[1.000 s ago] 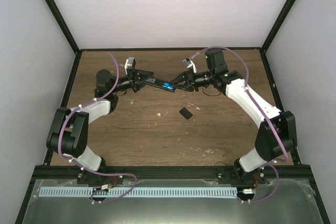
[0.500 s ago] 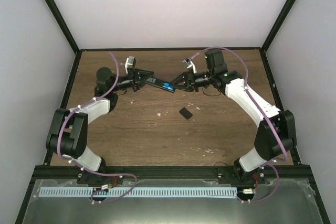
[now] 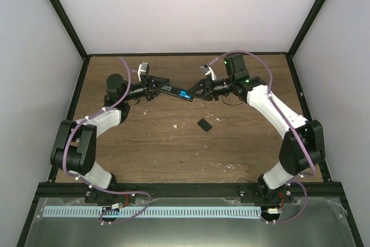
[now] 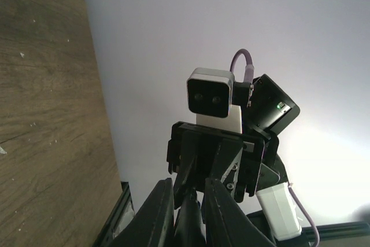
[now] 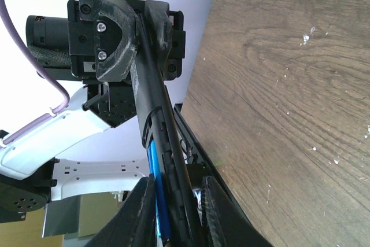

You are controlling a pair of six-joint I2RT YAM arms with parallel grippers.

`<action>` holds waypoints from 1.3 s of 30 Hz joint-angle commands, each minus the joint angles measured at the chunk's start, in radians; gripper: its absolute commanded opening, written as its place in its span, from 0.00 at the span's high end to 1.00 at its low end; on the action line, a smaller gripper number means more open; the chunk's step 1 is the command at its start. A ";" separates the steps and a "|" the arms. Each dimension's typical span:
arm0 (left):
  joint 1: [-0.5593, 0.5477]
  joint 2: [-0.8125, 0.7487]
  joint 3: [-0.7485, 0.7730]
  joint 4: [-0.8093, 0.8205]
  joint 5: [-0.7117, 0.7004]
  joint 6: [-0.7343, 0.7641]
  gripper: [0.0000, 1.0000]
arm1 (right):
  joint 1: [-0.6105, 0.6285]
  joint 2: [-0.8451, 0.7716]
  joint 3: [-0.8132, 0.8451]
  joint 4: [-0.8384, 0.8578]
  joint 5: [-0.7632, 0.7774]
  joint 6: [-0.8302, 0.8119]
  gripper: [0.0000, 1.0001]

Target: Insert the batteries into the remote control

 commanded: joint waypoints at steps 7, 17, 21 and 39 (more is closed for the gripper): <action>-0.024 -0.021 0.024 -0.011 0.015 0.030 1.00 | 0.035 0.006 0.069 0.002 0.015 -0.047 0.90; -0.023 -0.021 0.034 -0.030 0.016 0.058 1.00 | 0.034 -0.014 0.095 -0.058 0.106 -0.103 0.90; -0.020 -0.039 0.041 -0.117 0.015 0.133 1.00 | 0.028 -0.043 0.144 -0.110 0.219 -0.173 0.81; -0.008 -0.125 0.129 -0.623 -0.006 0.556 1.00 | -0.033 -0.299 0.035 -0.071 0.674 -0.391 0.01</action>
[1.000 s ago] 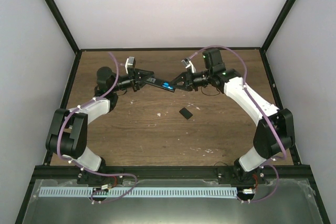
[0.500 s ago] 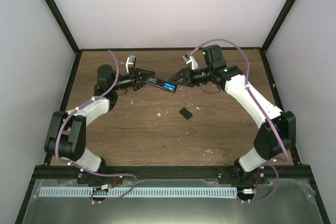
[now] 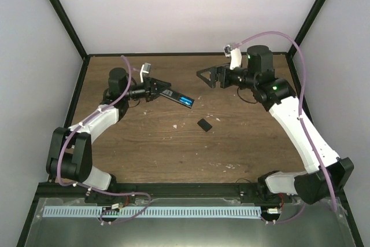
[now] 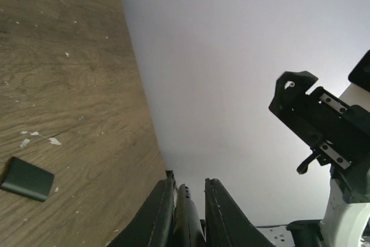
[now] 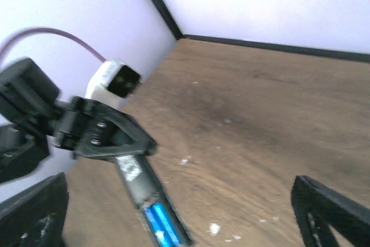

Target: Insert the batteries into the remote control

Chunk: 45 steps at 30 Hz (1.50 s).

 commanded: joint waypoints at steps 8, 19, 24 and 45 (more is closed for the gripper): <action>0.043 -0.092 0.088 -0.589 -0.098 0.457 1.00 | -0.040 0.035 -0.231 -0.007 0.163 -0.109 0.00; 0.081 -0.148 -0.045 -0.619 -0.171 0.479 1.00 | 0.041 0.224 -0.306 -0.143 0.327 -0.323 0.07; 0.104 -0.155 -0.051 -0.630 -0.176 0.496 1.00 | 0.110 0.287 -0.346 -0.124 0.380 -0.349 0.09; 0.131 -0.097 0.001 -0.647 -0.154 0.522 1.00 | 0.168 0.489 -0.344 -0.089 0.421 -0.429 0.25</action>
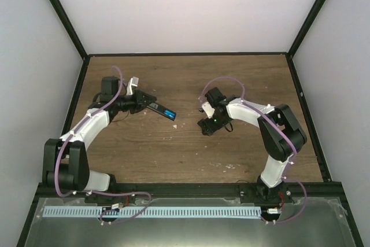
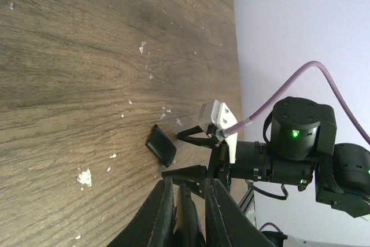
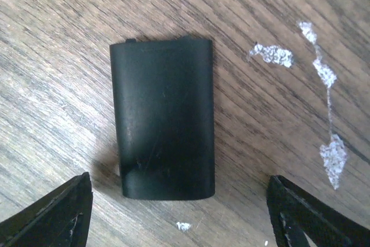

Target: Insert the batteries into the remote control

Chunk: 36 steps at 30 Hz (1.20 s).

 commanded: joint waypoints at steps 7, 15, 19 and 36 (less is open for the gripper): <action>0.012 0.033 0.038 0.005 0.020 0.026 1.00 | 0.028 0.076 0.061 -0.025 0.033 -0.040 0.33; 0.017 0.041 0.040 0.006 0.026 0.033 1.00 | 0.028 0.098 0.066 -0.059 -0.004 -0.048 0.53; 0.022 0.056 0.036 0.018 0.042 0.032 1.00 | 0.028 0.098 0.054 -0.060 -0.015 -0.050 0.59; 0.042 0.149 -0.053 0.277 -0.037 0.007 1.00 | 0.028 0.032 0.054 -0.058 0.015 -0.047 0.70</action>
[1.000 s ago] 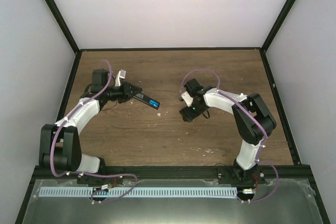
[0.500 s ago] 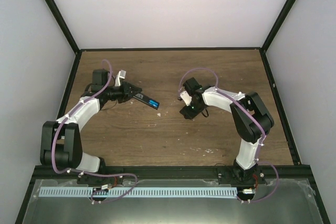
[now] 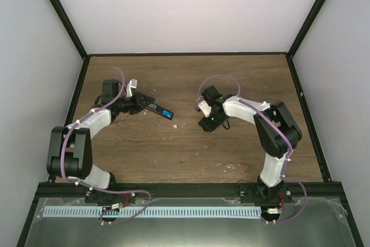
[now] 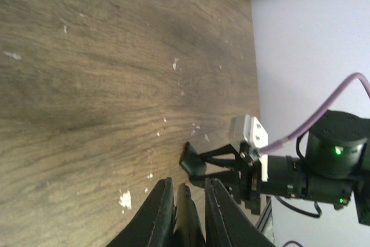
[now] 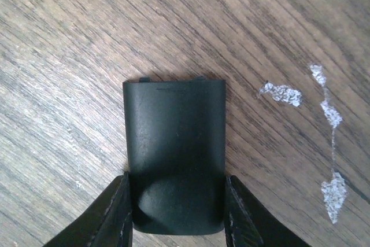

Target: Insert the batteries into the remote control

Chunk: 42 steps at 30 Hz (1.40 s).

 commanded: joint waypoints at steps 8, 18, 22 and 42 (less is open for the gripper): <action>-0.010 0.147 -0.008 0.295 -0.065 -0.022 1.00 | 0.011 -0.082 -0.012 0.014 -0.028 -0.003 0.70; -0.069 0.249 -0.026 0.413 -0.024 0.013 1.00 | 0.011 -0.084 0.007 0.071 -0.039 -0.038 0.71; -0.071 0.266 -0.038 0.448 -0.035 0.028 1.00 | 0.011 -0.079 0.023 0.085 -0.057 -0.054 0.71; -0.135 0.457 0.043 0.447 0.100 0.122 1.00 | 0.012 -0.106 -0.016 0.282 -0.201 -0.233 0.73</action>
